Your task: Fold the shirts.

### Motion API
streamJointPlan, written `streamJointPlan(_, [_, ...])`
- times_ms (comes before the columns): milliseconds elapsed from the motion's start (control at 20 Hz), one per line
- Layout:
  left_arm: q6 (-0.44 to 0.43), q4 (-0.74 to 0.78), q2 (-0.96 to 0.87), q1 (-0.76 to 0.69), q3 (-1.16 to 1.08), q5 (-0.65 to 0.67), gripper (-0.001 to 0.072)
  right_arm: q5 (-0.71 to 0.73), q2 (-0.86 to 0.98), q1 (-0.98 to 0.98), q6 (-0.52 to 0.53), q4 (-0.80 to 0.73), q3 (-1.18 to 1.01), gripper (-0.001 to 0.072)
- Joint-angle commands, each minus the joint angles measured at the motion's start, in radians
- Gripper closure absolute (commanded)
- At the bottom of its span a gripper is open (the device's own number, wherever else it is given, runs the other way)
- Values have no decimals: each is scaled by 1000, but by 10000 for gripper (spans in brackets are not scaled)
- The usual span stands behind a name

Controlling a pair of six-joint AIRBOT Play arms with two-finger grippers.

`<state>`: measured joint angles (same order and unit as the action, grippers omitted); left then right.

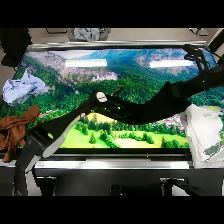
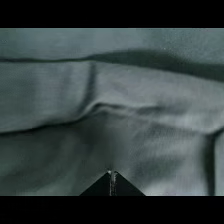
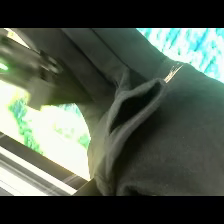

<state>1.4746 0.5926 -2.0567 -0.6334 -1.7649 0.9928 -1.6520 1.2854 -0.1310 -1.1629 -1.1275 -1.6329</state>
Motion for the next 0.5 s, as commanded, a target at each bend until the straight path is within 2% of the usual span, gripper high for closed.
streamJointPlan(0, [38,-120,-63,-94,0,-65,675,-61,-66,0,-11,-14,-1,676])
streamJointPlan(150, [32,-247,-95,-141,0,-100,675,-73,-89,0,-13,-12,-1,676])
streamJointPlan(300, [-63,-281,-84,-138,-2,-91,678,-15,-80,0,-13,-29,0,676])
streamJointPlan(400, [-49,-141,-28,-91,-2,-87,679,55,-46,1,-13,-10,0,676])
streamJointPlan(450, [-4,-14,18,-54,-2,-68,679,84,-18,5,-13,17,0,677])
